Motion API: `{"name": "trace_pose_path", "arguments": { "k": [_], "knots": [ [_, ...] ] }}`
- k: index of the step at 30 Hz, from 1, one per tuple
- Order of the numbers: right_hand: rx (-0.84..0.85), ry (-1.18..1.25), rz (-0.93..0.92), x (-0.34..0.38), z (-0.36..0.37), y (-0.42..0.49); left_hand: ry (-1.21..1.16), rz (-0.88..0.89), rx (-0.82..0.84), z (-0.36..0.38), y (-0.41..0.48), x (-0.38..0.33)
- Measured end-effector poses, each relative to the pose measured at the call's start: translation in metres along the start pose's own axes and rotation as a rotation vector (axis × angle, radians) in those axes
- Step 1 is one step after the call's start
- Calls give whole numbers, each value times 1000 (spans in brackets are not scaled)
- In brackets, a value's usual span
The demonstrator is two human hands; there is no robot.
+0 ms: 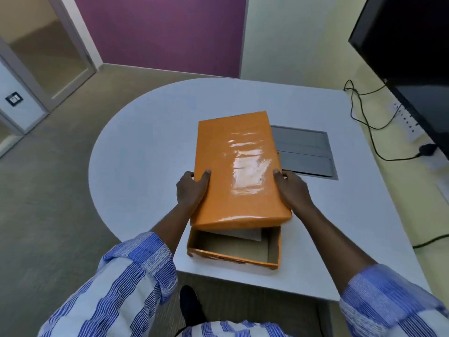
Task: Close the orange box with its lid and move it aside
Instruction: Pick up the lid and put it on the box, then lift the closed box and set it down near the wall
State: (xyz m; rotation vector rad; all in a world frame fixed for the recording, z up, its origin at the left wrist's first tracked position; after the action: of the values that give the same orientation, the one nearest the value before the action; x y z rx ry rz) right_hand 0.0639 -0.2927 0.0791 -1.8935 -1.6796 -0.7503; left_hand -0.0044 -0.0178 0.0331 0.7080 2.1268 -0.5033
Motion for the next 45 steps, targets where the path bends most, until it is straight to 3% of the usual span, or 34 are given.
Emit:
{"name": "trace_pose_path", "arguments": {
  "k": [4, 12, 25, 45],
  "knots": [
    [-8, -49, 28, -38, 6, -22, 163, 110, 10, 7, -16, -7],
    [225, 62, 178, -64, 16, -40, 281, 244, 56, 2, -33, -5],
    [383, 86, 259, -76, 14, -60, 384, -11, 306, -20, -64, 35],
    [547, 32, 207, -82, 4, -94, 530, -41, 508, -45, -104, 33]
  ]
}}
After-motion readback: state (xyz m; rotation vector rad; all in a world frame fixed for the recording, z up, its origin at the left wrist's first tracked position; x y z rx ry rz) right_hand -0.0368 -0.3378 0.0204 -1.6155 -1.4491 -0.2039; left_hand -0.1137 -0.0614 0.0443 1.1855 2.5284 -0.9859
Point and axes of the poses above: each hand's wrist, its own y-axis towards the middle knuckle, its own z-axis out of the palm, x = y × z, the point moved 3 cm from there along y, towards the middle knuckle, and after that the axes turned 13 degrees about -x, right-handed, at the moved point
